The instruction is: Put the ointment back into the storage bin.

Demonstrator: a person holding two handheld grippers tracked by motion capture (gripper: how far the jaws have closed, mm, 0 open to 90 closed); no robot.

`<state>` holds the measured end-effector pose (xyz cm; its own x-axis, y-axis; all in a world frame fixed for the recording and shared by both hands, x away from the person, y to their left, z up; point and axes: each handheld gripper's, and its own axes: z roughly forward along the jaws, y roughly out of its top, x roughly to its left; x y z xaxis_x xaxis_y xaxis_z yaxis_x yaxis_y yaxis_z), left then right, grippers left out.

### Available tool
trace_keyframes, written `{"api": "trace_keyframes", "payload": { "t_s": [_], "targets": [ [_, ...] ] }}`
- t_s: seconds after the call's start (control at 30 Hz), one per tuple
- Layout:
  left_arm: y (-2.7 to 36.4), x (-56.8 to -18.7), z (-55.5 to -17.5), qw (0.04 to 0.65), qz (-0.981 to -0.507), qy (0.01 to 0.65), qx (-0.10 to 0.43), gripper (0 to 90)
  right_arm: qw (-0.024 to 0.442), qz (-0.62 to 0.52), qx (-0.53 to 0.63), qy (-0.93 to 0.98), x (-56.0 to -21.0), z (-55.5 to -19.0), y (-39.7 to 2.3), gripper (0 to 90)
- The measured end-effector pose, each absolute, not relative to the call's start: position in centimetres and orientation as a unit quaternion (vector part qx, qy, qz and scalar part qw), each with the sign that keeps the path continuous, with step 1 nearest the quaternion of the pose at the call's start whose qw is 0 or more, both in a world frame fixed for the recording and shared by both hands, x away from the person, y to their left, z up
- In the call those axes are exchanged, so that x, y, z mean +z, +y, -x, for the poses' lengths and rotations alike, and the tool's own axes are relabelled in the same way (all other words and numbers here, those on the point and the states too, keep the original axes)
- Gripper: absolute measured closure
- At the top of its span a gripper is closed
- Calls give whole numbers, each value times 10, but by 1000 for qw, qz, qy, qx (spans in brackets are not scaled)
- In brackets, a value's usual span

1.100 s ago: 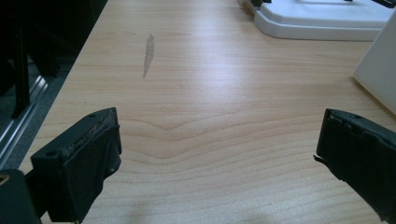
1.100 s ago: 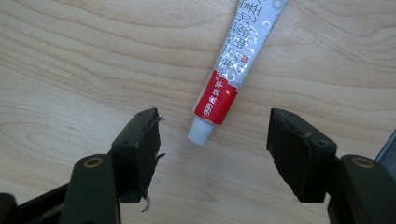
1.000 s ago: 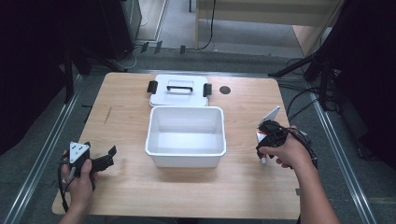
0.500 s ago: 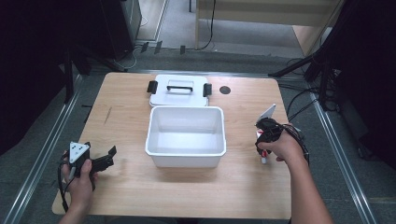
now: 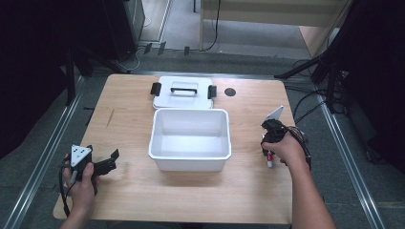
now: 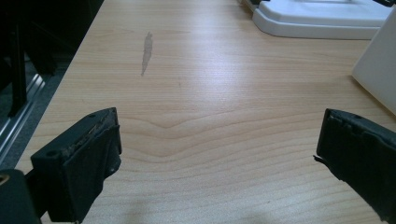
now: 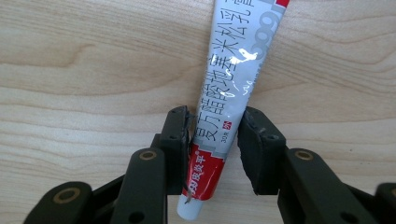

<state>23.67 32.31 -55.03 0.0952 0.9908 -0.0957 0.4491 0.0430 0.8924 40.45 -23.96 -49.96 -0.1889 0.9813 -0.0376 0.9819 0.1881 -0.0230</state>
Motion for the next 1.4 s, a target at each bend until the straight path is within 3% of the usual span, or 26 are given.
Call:
{"api": "trace_keyframes", "payload": {
  "t_s": [0.5,1.4],
  "targets": [
    [323,-550,-237,417,-611,589,324,6,3,-635,-8,773,-498,-404,-239,724],
    [323,-550,-237,419,-610,590,323,6,22,-583,42,811,-401,-407,-196,724]
  ]
}}
